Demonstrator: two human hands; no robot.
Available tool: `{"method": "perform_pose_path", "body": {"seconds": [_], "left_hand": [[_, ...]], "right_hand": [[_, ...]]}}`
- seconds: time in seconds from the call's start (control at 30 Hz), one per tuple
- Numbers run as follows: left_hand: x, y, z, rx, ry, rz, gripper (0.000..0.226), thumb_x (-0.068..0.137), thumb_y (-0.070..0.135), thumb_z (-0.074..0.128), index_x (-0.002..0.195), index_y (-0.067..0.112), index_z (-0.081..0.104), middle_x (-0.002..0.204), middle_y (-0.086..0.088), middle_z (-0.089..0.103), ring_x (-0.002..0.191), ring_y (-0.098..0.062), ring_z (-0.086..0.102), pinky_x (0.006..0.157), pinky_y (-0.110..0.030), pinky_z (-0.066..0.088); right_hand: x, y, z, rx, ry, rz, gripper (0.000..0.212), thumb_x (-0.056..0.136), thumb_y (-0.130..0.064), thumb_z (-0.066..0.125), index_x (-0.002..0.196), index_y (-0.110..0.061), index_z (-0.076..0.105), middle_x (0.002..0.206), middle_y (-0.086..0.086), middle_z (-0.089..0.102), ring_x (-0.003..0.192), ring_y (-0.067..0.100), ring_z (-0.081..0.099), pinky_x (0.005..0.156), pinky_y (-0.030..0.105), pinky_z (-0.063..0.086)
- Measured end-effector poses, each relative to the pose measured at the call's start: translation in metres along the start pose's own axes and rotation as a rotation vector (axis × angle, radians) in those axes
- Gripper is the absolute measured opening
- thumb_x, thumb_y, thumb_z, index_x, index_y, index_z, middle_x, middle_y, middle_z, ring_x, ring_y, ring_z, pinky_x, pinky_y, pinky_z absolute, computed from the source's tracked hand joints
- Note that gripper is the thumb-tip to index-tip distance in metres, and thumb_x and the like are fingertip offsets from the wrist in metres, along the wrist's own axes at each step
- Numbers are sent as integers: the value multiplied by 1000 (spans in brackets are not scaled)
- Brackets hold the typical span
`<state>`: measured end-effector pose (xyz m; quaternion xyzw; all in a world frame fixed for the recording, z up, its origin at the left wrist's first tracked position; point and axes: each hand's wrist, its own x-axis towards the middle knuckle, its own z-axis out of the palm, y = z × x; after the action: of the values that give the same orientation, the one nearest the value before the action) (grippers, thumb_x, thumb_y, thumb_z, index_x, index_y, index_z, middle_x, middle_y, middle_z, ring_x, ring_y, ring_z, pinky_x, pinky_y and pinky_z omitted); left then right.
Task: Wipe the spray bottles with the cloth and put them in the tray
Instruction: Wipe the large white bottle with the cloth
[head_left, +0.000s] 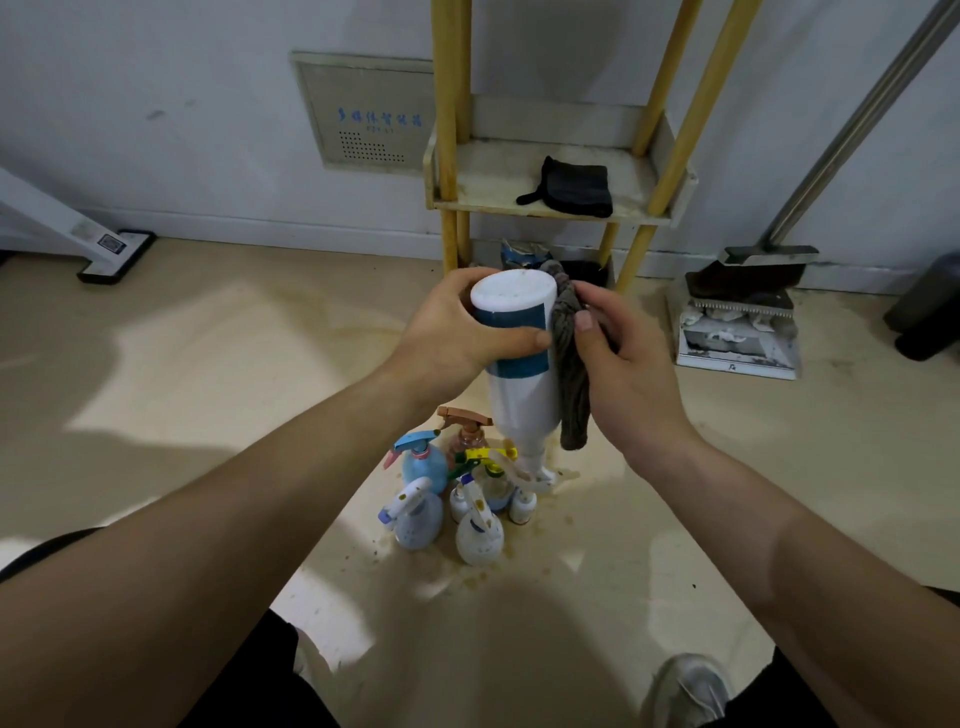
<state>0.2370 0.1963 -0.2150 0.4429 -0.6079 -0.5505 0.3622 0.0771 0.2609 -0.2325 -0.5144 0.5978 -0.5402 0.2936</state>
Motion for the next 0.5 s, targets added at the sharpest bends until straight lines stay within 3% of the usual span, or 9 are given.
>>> {"method": "perform_pose_path", "body": {"seconds": [0.1,0.2,0.3,0.4,0.5], "left_hand": [[0,-1,2,-60,-19,15,70,66,8,90,128,16,57,119,0,66,106,-9,65,84,-25,58],[-1,-1,6,12,-53,42,71,66,6,90,128,16,57,118,3,66,105,-6,64,81,-20,57],[-3,-3,9,130,-89,73,71,65,9,92,126,17,57,114,4,68,100,-7,66,78,-17,57],[-5,-7,9,253,-83,107,69,61,15,95,120,19,60,107,6,70,96,-7,68,82,-26,59],[-3,-7,5,305,-93,99,68,58,20,95,118,20,63,106,6,71,95,-7,69,85,-31,60]], "right_hand": [[5,-7,-3,49,24,-4,30,106,-12,46,129,-23,61,123,-6,67,115,3,62,98,25,51],[13,-12,-9,31,45,-41,27,105,-12,46,119,-26,65,117,-7,69,112,6,64,97,30,52],[16,-17,-14,-153,-37,-181,28,103,-10,46,112,-26,68,108,-13,69,105,3,63,92,25,51],[9,-19,-10,-397,-194,-337,30,101,-9,49,115,-23,72,115,-8,70,107,5,61,92,17,46],[5,-21,-11,-461,-247,-447,29,99,-9,52,119,-19,71,117,-7,70,107,-1,58,92,7,40]]}}
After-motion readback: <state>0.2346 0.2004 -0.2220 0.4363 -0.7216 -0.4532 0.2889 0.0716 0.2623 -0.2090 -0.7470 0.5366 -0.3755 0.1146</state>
